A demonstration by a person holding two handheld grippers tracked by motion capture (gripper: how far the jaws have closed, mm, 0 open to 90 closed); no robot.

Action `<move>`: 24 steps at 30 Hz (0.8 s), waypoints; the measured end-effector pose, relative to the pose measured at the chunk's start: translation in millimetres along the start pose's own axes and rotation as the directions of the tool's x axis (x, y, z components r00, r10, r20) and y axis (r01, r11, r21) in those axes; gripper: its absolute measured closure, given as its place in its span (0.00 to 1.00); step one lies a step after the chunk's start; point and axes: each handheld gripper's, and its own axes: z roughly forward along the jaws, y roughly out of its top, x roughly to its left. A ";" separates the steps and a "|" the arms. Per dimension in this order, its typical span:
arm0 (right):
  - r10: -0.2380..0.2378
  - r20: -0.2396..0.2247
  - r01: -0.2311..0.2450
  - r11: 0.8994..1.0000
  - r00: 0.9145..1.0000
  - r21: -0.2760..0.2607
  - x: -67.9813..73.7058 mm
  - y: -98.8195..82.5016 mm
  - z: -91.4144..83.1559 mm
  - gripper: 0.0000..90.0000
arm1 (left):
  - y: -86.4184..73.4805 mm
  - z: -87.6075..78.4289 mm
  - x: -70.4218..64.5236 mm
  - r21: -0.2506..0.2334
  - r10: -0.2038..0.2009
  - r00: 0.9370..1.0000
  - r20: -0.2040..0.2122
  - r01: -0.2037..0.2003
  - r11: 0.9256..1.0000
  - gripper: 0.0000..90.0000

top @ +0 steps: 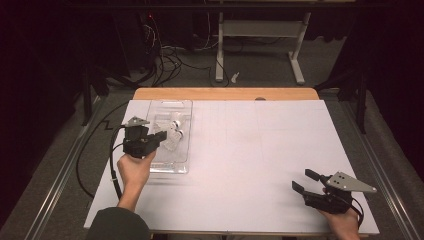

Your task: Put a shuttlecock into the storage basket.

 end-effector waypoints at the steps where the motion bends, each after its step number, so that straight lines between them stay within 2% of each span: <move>1: 0.000 0.000 0.000 1.000 1.000 0.000 0.0 0.0 0.0 0.36 | 0.2 0.6 0.5 0.000 -0.005 1.000 -0.004 0.005 1.000 1.00; 8: -0.002 0.000 0.002 1.000 1.000 -0.001 0.2 0.1 -0.2 0.36 | 2.2 6.9 3.4 0.005 -0.006 0.999 -0.043 0.006 1.000 1.00; 21: -0.006 -0.004 0.005 1.000 1.000 -0.001 0.1 0.0 0.0 0.36 | 10.3 19.4 11.1 0.026 -0.026 0.997 -0.072 0.028 0.999 1.00; 24: -0.002 -0.003 0.002 1.000 1.000 0.000 0.1 0.0 0.0 0.36 | 12.0 22.4 15.4 0.031 -0.041 0.996 -0.078 0.044 0.999 1.00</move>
